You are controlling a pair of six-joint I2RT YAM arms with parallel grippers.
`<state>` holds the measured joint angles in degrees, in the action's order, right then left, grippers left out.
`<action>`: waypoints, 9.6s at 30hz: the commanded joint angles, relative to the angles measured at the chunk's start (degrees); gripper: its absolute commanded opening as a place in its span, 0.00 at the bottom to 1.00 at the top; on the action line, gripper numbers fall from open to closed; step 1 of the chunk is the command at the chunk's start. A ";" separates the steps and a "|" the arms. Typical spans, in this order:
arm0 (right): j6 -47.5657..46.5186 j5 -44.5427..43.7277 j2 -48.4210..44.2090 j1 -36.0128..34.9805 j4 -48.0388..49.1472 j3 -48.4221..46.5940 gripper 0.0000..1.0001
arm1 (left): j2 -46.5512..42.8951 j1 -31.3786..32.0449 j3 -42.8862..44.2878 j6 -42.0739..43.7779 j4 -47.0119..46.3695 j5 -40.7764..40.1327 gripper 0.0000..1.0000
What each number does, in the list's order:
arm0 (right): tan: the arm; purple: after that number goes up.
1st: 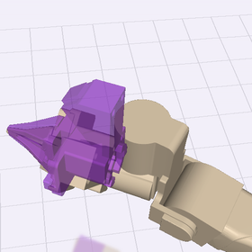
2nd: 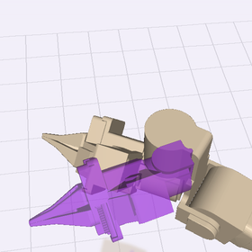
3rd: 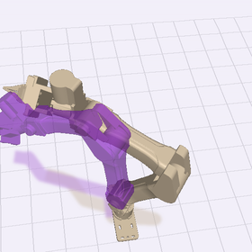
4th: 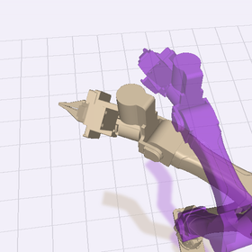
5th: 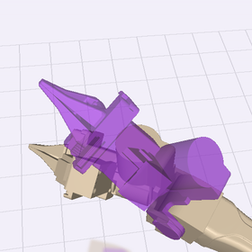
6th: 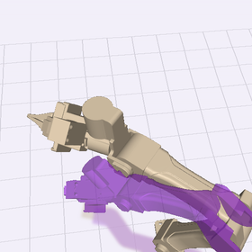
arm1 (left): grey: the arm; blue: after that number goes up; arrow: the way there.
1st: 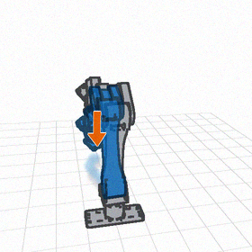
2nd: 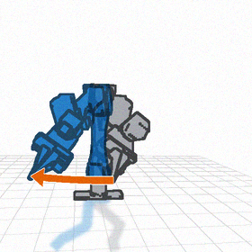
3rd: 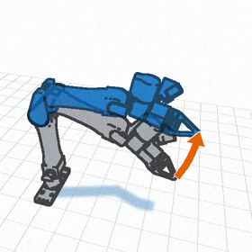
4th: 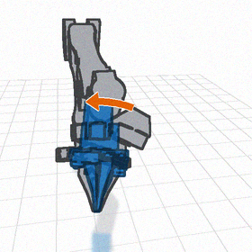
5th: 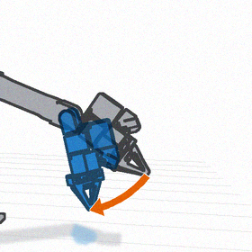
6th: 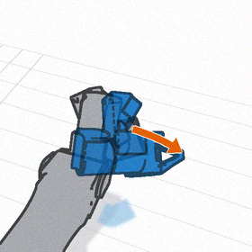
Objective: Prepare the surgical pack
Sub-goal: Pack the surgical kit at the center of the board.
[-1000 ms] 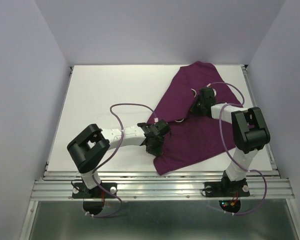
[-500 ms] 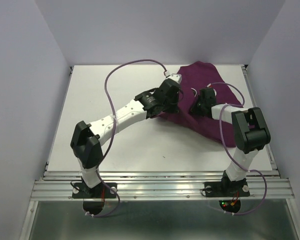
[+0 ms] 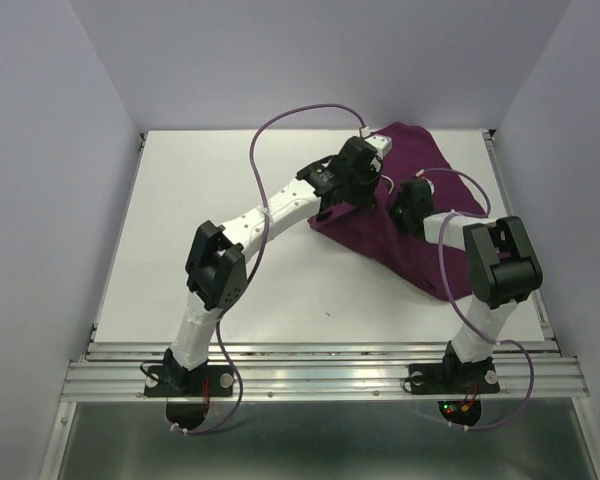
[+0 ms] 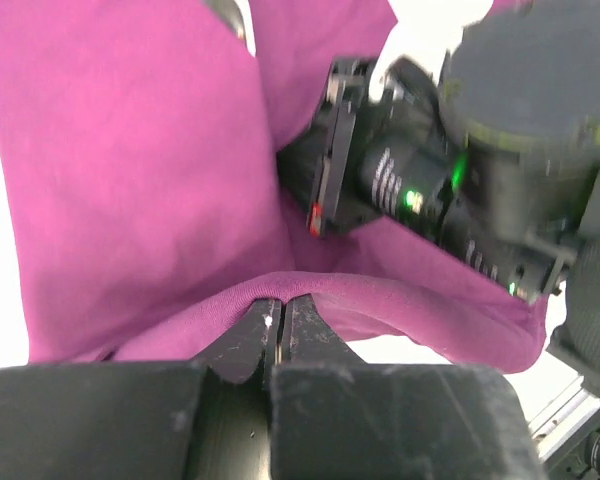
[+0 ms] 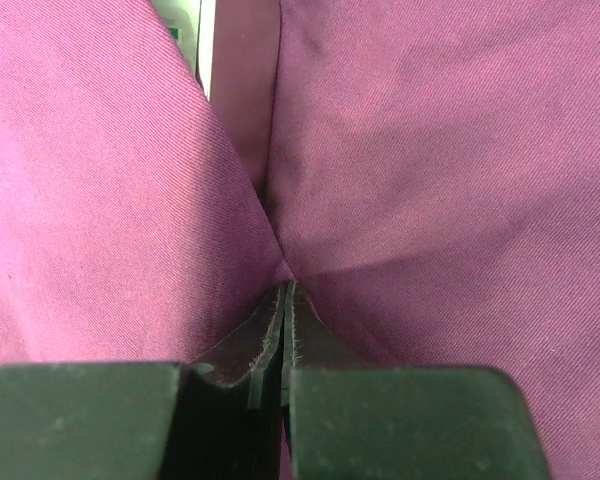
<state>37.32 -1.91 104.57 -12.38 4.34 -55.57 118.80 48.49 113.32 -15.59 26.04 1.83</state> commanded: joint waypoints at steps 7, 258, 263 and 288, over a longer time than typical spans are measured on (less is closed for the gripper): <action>0.30 0.24 2.74 -0.36 -6.80 3.98 0.01 | 4.06 -4.45 9.03 4.61 -6.87 8.10 0.00; 3.72 -11.27 -18.70 -1.15 -21.74 15.84 0.21 | 5.81 -14.21 -4.25 4.34 -0.55 1.85 0.00; 3.72 -11.10 -21.25 -0.63 -21.92 17.16 0.20 | 9.07 -15.00 0.14 4.78 0.50 5.20 0.00; -1.37 -14.35 -28.83 3.23 -27.72 9.88 0.29 | 5.65 -24.84 6.57 -1.98 0.33 11.37 0.00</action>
<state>39.33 -13.67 74.41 -11.81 -23.81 -39.16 131.59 27.09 122.13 -15.97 27.70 14.52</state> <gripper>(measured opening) 0.292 0.022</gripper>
